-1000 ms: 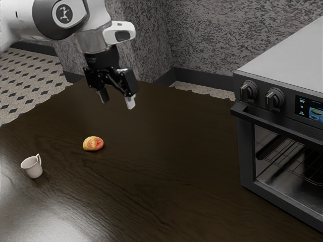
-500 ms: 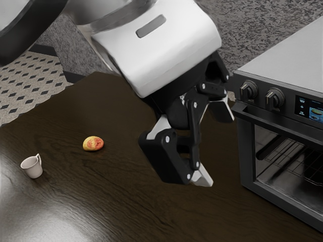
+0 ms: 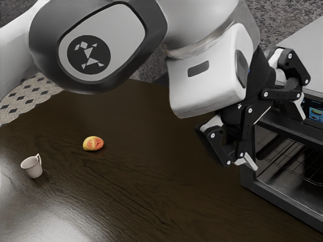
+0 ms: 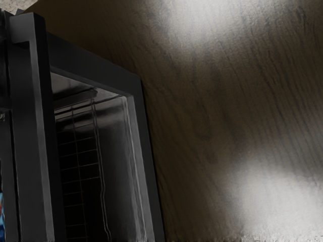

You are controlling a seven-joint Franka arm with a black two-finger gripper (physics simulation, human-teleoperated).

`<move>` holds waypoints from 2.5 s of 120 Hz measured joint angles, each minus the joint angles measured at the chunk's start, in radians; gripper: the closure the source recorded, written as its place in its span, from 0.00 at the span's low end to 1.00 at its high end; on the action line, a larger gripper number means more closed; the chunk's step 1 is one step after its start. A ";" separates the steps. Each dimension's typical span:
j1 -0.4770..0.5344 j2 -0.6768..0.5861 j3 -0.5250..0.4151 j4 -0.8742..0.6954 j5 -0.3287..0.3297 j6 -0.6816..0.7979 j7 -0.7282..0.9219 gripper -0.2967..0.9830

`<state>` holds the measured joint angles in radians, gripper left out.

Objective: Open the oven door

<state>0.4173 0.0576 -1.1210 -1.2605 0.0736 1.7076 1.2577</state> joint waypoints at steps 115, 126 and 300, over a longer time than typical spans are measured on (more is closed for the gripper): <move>-0.084 0.136 -0.003 -0.113 0.060 0.214 -0.196 0.23; -0.226 0.203 0.099 -0.063 0.107 0.248 -0.230 0.23; -0.094 0.196 0.808 0.203 0.022 -0.261 -0.478 0.25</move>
<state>0.3234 0.2533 -0.3127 -1.0571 0.0953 1.4462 0.7798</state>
